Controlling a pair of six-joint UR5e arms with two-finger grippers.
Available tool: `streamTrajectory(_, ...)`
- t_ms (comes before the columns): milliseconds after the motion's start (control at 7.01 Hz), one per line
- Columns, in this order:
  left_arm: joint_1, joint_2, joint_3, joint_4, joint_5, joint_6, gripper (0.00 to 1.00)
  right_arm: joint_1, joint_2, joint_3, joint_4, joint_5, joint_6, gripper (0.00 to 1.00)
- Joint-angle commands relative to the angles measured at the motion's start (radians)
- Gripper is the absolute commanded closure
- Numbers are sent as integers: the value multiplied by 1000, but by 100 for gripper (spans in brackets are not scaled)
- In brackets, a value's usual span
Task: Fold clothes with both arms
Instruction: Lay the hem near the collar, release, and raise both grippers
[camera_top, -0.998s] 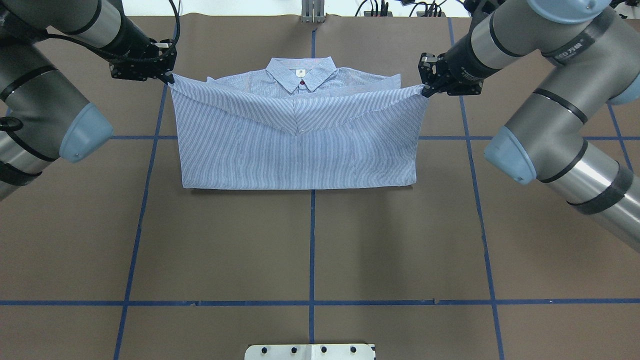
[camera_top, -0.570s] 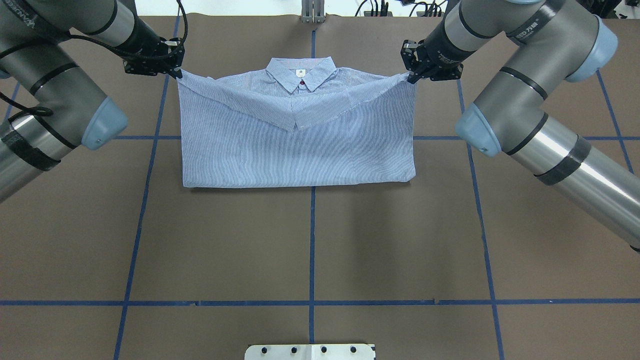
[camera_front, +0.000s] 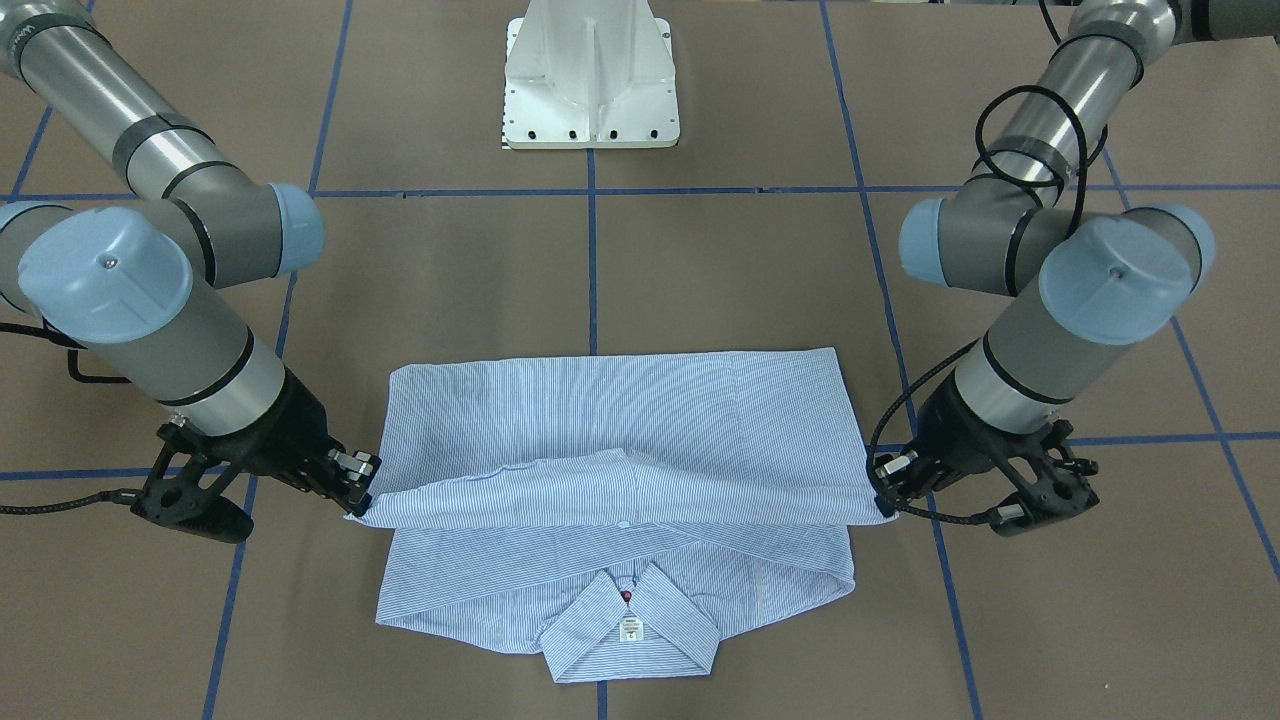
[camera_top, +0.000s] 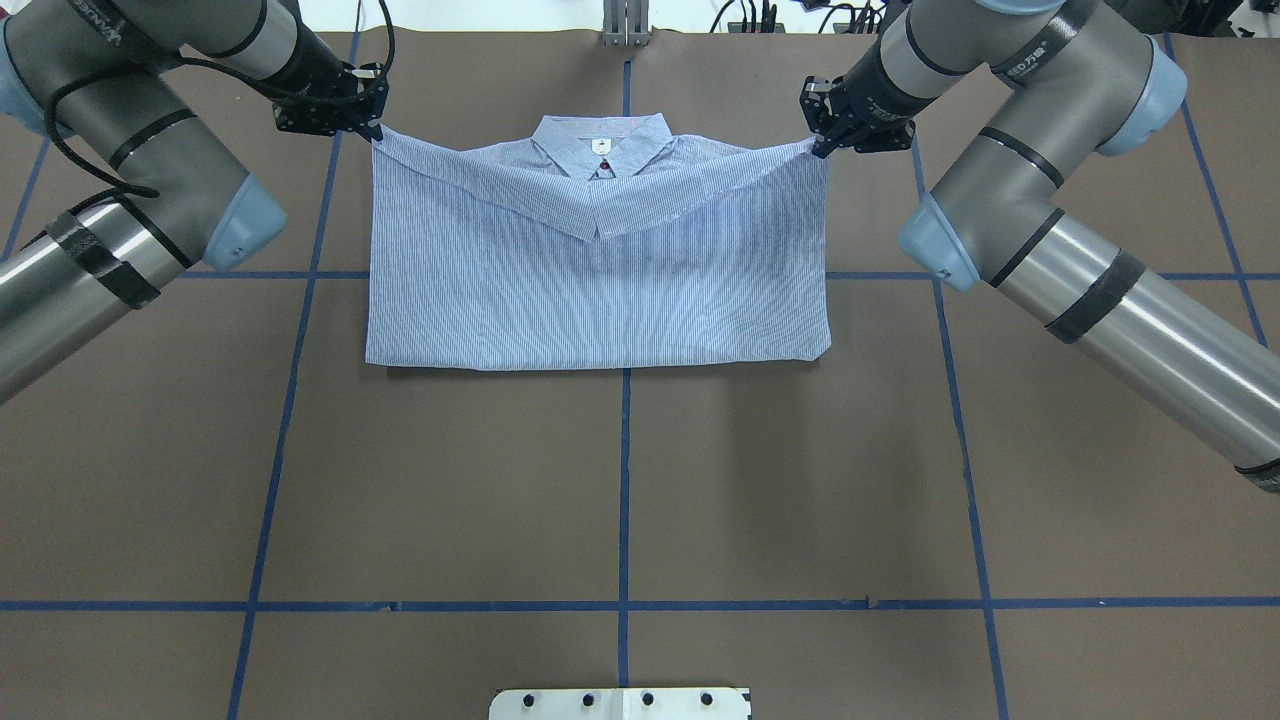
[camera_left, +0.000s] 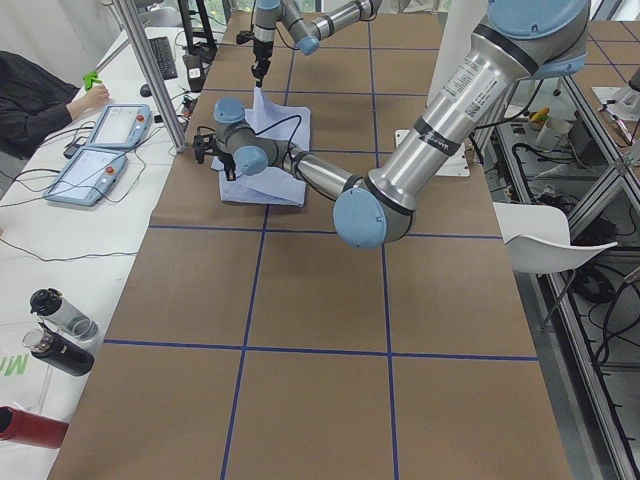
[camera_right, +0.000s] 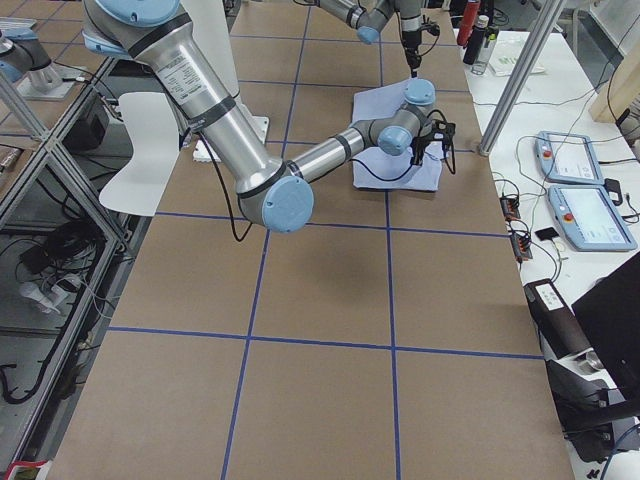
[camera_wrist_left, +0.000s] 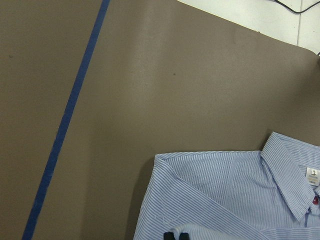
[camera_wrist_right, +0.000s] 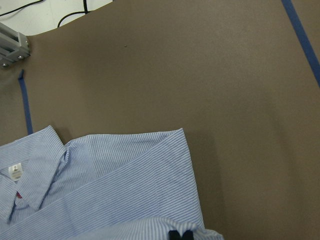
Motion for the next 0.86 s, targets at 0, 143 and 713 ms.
streamTrajectory(0, 1, -5, 74, -75, 1, 0, 100, -6, 1, -30, 6, -1, -2, 100)
streamTrajectory(143, 2, -7, 77, -77, 1, 1, 100, -8, 4, -39, 8, 0, -3, 100)
streamTrajectory(713, 2, -16, 71, -80, 0, -2, 100, -6, 43, -39, 8, 0, -1, 100)
